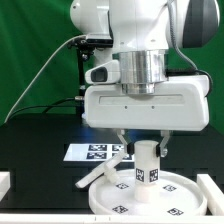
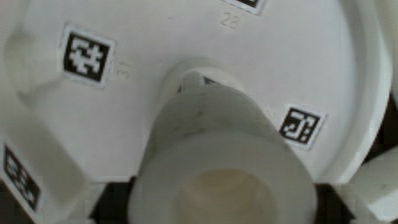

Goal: Assemble round table

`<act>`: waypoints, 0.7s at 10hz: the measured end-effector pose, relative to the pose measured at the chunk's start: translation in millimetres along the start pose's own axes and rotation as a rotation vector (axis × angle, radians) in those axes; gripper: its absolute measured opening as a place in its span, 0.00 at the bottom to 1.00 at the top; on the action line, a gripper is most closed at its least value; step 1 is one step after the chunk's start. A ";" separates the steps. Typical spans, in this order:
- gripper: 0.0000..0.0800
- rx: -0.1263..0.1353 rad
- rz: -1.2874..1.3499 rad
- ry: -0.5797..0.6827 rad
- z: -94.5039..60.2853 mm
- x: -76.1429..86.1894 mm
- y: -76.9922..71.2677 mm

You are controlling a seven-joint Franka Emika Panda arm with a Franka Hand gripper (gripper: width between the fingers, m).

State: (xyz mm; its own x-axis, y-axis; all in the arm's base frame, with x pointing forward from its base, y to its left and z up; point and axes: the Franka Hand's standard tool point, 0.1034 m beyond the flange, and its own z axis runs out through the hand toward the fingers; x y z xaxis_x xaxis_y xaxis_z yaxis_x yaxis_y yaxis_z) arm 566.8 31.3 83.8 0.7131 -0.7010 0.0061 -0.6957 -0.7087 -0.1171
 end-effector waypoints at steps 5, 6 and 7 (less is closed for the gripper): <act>0.50 0.038 0.468 -0.041 1.2 -1.7 4.4; 0.59 0.036 0.393 -0.040 1.1 -1.6 4.0; 0.76 0.032 0.235 -0.047 -0.6 -2.3 0.7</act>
Offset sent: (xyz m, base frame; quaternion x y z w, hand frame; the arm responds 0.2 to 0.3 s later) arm 0.0000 0.0000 0.0000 0.0000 0.0000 0.1938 0.9810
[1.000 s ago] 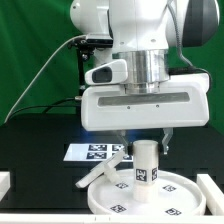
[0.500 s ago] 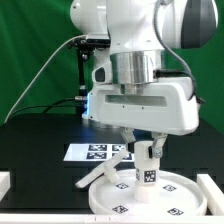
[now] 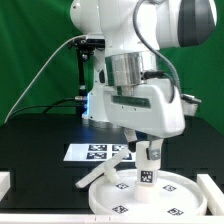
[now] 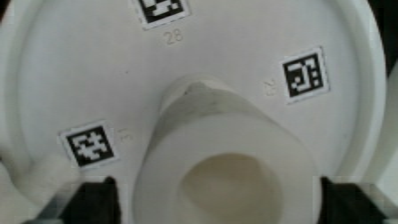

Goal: Assemble round table

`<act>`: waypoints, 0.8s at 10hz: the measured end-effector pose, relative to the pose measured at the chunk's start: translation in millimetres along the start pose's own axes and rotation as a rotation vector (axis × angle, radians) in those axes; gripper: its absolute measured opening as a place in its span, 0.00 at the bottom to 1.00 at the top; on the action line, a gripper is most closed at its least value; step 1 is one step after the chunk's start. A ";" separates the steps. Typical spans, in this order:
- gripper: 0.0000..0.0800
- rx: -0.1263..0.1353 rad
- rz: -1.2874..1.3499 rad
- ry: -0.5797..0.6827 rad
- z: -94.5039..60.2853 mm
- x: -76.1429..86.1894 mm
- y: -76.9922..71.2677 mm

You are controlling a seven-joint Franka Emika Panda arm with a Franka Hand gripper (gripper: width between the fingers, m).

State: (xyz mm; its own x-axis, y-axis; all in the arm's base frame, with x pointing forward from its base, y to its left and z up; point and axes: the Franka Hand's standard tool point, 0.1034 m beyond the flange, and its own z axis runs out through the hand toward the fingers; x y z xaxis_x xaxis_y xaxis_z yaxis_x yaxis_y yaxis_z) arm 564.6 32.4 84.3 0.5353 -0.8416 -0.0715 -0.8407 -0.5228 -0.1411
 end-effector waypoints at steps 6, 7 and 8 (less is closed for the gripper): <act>0.81 -0.034 -0.660 0.003 3.2 -2.2 0.7; 0.81 -0.066 -0.845 0.013 2.7 -3.0 0.1; 0.81 -0.091 -1.035 0.013 3.4 -5.4 -1.0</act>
Offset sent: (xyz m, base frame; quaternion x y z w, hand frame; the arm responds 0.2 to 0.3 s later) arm 0.0000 0.0000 0.0000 0.0000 0.0000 -0.1296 0.9916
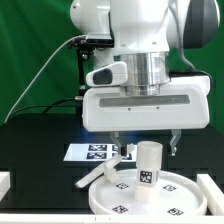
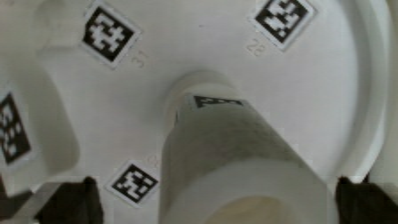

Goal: Assemble round table

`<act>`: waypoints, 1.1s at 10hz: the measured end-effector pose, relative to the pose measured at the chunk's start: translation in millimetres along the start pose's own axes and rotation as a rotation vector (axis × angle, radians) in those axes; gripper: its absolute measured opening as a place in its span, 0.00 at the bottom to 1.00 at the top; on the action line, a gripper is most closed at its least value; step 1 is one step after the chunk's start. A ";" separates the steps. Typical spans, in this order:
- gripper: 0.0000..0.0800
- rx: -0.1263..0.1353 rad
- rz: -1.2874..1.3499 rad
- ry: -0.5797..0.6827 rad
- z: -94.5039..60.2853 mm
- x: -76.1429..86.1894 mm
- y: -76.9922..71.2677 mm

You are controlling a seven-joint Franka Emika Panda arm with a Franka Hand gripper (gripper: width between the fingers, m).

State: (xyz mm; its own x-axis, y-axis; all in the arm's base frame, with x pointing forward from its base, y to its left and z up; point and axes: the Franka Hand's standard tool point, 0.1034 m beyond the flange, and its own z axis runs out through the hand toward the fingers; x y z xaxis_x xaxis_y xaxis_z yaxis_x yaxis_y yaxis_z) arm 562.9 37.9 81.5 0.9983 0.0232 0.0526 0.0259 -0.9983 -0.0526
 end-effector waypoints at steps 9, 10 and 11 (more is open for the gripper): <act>0.50 -0.014 0.294 -0.001 3.1 -0.6 -0.9; 0.50 -0.013 0.344 -0.001 3.2 -0.6 -0.7; 0.50 -0.003 0.500 0.001 3.4 -0.5 -0.3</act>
Offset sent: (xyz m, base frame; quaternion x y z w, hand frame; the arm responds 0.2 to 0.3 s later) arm 0.0000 0.0000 0.0000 0.0000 0.0000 0.0650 0.9979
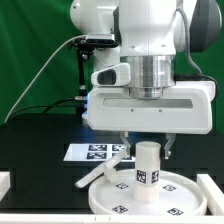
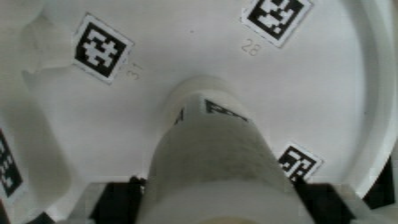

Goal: Assemble round table

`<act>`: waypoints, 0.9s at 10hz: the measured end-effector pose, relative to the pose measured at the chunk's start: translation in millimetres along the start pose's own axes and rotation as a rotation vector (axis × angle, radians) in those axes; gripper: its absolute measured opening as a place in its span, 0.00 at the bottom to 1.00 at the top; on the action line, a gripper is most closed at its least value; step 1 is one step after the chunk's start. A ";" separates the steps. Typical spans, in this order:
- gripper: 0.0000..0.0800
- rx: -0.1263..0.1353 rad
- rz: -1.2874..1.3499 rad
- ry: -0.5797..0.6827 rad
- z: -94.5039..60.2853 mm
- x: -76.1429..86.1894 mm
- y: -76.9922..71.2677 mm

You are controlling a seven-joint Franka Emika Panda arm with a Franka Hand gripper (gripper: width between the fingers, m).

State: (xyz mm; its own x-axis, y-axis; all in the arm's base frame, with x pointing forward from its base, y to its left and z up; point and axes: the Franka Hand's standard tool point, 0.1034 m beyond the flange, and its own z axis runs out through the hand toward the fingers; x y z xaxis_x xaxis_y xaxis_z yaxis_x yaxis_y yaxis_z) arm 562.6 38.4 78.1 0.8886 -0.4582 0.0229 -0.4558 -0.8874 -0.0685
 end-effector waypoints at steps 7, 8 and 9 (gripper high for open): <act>0.75 0.042 0.725 -0.037 1.6 -2.2 -1.6; 0.75 0.044 0.682 -0.032 1.3 -1.2 -1.3; 0.80 0.055 0.523 -0.008 0.1 3.2 -0.2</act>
Offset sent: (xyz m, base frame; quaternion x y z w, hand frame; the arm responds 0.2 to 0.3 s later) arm 0.0199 0.0148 0.0035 0.0359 -0.0270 0.3742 0.9262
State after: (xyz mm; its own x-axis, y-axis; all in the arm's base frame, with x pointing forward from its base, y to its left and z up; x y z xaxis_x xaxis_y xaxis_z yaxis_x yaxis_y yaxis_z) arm 565.5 37.1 78.0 0.5434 -0.8387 -0.0357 -0.8354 -0.5361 -0.1215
